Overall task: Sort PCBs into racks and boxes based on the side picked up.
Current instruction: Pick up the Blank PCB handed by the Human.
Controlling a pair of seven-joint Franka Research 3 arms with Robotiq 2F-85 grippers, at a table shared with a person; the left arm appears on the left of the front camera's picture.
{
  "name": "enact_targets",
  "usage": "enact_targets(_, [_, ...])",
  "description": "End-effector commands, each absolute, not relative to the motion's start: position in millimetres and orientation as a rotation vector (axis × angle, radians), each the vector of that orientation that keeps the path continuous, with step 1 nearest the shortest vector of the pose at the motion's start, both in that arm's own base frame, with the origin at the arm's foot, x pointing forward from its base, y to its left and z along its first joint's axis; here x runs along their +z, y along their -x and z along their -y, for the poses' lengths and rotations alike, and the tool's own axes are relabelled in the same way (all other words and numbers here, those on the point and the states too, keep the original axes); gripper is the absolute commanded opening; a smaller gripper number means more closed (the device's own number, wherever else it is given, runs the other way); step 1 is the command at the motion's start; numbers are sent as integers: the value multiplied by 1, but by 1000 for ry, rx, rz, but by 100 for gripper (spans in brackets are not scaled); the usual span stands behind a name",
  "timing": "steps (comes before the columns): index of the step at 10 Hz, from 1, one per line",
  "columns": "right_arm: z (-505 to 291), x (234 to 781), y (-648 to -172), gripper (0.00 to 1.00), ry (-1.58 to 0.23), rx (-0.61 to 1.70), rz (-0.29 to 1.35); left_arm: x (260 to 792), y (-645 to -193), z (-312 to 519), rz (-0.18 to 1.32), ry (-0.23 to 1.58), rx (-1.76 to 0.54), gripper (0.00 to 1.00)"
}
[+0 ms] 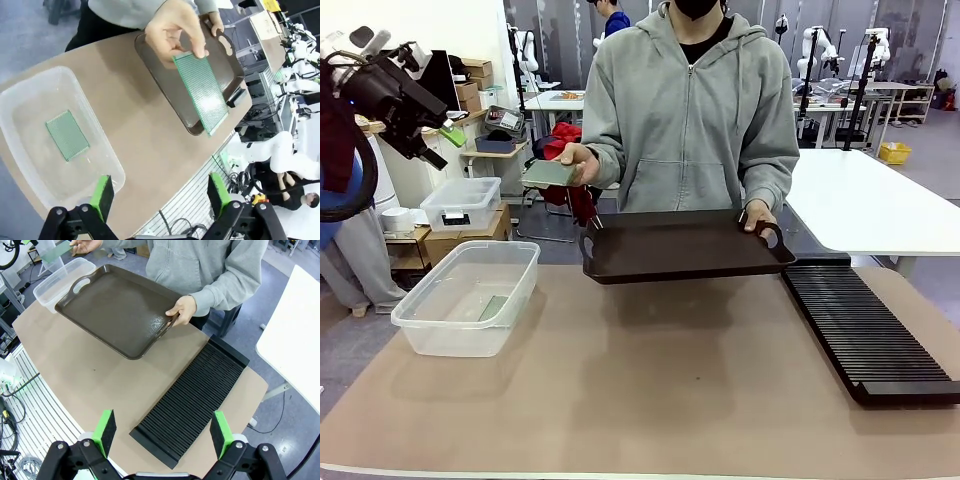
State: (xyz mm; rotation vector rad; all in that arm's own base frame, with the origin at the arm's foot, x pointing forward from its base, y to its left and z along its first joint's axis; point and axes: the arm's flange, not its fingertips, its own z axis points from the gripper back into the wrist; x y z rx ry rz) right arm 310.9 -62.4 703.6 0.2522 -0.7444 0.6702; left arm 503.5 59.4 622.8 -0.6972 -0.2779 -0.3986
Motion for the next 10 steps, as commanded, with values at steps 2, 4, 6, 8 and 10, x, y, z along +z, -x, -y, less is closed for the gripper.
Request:
enact_targets(2, [61,703,-310,100,-255,665,748,630,-498,-59,313,690,-422,100])
enact_targets(4, [61,703,-310,100,-255,665,748,630,-498,-59,313,690,-422,100])
enact_targets(6, [61,703,-310,100,-255,665,748,624,-507,-61,193,736,-307,100])
enact_targets(8, [61,703,-310,100,-255,665,748,617,-503,-56,67,780,-112,100])
enact_targets(10, [61,703,-310,100,-255,665,748,607,-494,-49,43,837,-5,100])
